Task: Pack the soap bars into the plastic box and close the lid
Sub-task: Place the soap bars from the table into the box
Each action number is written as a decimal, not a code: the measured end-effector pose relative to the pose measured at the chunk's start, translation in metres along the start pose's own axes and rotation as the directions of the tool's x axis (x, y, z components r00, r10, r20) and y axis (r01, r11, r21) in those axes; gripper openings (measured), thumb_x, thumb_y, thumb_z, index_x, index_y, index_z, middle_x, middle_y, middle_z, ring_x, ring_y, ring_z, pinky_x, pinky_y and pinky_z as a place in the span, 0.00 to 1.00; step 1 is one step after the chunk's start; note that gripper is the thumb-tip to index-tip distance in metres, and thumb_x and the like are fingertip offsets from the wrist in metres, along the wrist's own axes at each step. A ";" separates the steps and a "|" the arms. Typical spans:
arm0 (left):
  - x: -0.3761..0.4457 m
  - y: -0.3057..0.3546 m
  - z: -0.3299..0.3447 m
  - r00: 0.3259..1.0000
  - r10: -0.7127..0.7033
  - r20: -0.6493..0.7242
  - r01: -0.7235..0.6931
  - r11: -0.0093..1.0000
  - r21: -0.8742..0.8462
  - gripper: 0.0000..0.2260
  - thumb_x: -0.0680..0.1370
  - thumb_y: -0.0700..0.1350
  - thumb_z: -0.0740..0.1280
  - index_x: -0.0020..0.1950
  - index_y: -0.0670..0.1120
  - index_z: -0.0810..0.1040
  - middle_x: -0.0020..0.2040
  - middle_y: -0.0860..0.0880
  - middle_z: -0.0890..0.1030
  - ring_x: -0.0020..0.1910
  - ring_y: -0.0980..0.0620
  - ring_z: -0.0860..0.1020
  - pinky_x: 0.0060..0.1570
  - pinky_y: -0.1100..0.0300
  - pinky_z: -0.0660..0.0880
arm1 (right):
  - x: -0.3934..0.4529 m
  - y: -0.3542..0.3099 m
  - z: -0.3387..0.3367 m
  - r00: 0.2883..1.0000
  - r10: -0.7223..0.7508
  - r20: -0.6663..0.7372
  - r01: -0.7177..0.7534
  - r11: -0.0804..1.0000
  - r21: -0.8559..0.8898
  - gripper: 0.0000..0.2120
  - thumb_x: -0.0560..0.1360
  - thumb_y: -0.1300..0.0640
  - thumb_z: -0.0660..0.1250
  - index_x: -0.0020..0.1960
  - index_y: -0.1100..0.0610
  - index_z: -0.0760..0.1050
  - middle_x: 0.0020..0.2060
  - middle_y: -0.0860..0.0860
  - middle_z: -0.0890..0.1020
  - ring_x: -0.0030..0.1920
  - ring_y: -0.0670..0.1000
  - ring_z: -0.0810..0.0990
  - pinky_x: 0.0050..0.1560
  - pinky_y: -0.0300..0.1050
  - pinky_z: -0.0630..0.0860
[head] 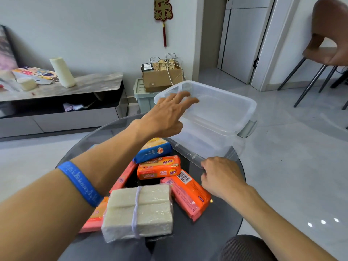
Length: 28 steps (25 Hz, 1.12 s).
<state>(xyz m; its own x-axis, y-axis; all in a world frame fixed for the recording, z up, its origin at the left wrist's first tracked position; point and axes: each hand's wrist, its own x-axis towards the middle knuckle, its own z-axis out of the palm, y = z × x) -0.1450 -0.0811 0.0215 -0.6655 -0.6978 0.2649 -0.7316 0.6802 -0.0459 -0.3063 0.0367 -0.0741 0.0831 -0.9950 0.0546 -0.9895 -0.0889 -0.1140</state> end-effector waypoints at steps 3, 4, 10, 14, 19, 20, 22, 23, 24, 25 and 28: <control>-0.039 -0.027 -0.005 0.992 -0.122 -0.023 0.123 0.991 0.053 0.31 0.72 0.42 0.64 0.75 0.51 0.61 0.74 0.45 0.65 0.69 0.43 0.66 0.64 0.46 0.66 | 0.004 -0.004 -0.005 0.999 0.022 0.031 -0.021 0.999 -0.032 0.06 0.75 0.54 0.62 0.45 0.54 0.76 0.44 0.52 0.83 0.43 0.53 0.81 0.40 0.44 0.76; -0.055 -0.038 -0.005 0.988 -0.155 0.006 0.154 0.985 0.076 0.30 0.72 0.43 0.64 0.75 0.51 0.62 0.72 0.45 0.67 0.68 0.43 0.67 0.63 0.47 0.67 | 0.004 -0.005 -0.006 0.999 0.034 0.042 -0.032 0.999 -0.038 0.06 0.75 0.53 0.61 0.46 0.53 0.76 0.45 0.51 0.83 0.42 0.53 0.81 0.39 0.44 0.75; -0.133 -0.077 0.010 0.934 -0.336 0.119 0.335 0.942 0.028 0.22 0.75 0.47 0.64 0.69 0.52 0.69 0.65 0.47 0.74 0.62 0.46 0.72 0.57 0.47 0.72 | -0.002 -0.013 -0.014 0.995 0.076 0.063 -0.069 0.993 -0.099 0.11 0.73 0.54 0.61 0.52 0.52 0.79 0.49 0.53 0.84 0.47 0.56 0.82 0.40 0.44 0.72; -0.165 -0.085 0.026 0.916 -0.340 0.212 0.344 0.939 0.018 0.20 0.78 0.54 0.62 0.69 0.54 0.67 0.63 0.49 0.75 0.59 0.48 0.74 0.55 0.51 0.74 | -0.004 -0.022 -0.015 0.993 0.054 0.107 -0.035 0.985 -0.171 0.11 0.74 0.54 0.60 0.53 0.52 0.78 0.49 0.51 0.83 0.45 0.53 0.81 0.33 0.41 0.67; -0.195 -0.094 0.031 0.929 -0.340 0.146 0.349 0.936 -0.040 0.18 0.77 0.60 0.59 0.62 0.52 0.74 0.55 0.50 0.79 0.53 0.50 0.75 0.51 0.53 0.72 | -0.009 -0.047 -0.025 0.995 -0.033 -0.098 0.036 0.999 0.028 0.10 0.78 0.51 0.60 0.54 0.50 0.77 0.52 0.49 0.83 0.47 0.52 0.80 0.42 0.46 0.75; -0.199 -0.091 0.031 0.939 -0.327 0.107 0.330 0.944 -0.017 0.19 0.77 0.61 0.57 0.59 0.52 0.76 0.52 0.51 0.80 0.52 0.49 0.75 0.50 0.52 0.71 | -0.006 -0.054 -0.025 0.990 -0.065 -0.126 0.078 0.992 0.100 0.10 0.78 0.50 0.61 0.55 0.49 0.77 0.53 0.49 0.83 0.48 0.52 0.80 0.44 0.47 0.75; -0.199 -0.075 0.030 0.937 -0.336 0.095 0.327 0.939 0.105 0.24 0.74 0.67 0.53 0.50 0.51 0.78 0.45 0.52 0.78 0.50 0.48 0.73 0.49 0.52 0.68 | 0.003 -0.070 -0.023 0.982 -0.151 -0.117 0.170 0.970 0.174 0.13 0.76 0.47 0.63 0.58 0.48 0.75 0.56 0.47 0.81 0.53 0.51 0.78 0.47 0.47 0.74; -0.196 -0.065 0.030 0.918 -0.376 0.129 0.354 0.921 0.165 0.26 0.72 0.70 0.53 0.47 0.51 0.78 0.43 0.51 0.77 0.50 0.48 0.72 0.50 0.51 0.67 | 0.010 -0.078 -0.020 0.979 -0.195 -0.064 0.203 0.965 0.163 0.16 0.75 0.46 0.64 0.60 0.48 0.74 0.59 0.47 0.80 0.56 0.52 0.77 0.50 0.48 0.73; -0.190 -0.056 0.030 0.889 -0.425 0.168 0.389 0.897 0.209 0.27 0.70 0.72 0.55 0.47 0.50 0.77 0.44 0.51 0.77 0.52 0.47 0.72 0.51 0.50 0.67 | 0.018 -0.085 -0.017 0.975 -0.222 0.019 0.218 0.967 0.132 0.19 0.73 0.44 0.65 0.62 0.48 0.73 0.61 0.48 0.78 0.59 0.53 0.75 0.53 0.49 0.72; -0.183 -0.047 0.030 0.858 -0.474 0.200 0.424 0.872 0.245 0.28 0.69 0.73 0.57 0.48 0.50 0.77 0.47 0.49 0.78 0.54 0.46 0.72 0.52 0.50 0.66 | 0.025 -0.089 -0.015 0.968 -0.228 0.106 0.218 0.971 0.096 0.21 0.72 0.42 0.66 0.63 0.48 0.71 0.62 0.49 0.78 0.60 0.53 0.74 0.55 0.50 0.72; -0.165 -0.035 0.027 0.792 -0.557 0.251 0.491 0.824 0.282 0.26 0.69 0.67 0.65 0.53 0.47 0.75 0.49 0.49 0.79 0.53 0.46 0.73 0.47 0.52 0.65 | 0.048 -0.091 -0.013 0.945 -0.167 0.281 0.129 0.980 0.150 0.21 0.71 0.41 0.69 0.59 0.47 0.68 0.59 0.50 0.77 0.56 0.52 0.75 0.54 0.50 0.73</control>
<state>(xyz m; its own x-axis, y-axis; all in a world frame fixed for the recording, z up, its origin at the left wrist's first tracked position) -0.0140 0.0045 -0.0465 -0.1564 -0.9877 -0.0065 -0.9714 0.1550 -0.1797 -0.2136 -0.0025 -0.0480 0.2774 -0.9381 -0.2076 -0.9415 -0.2223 -0.2534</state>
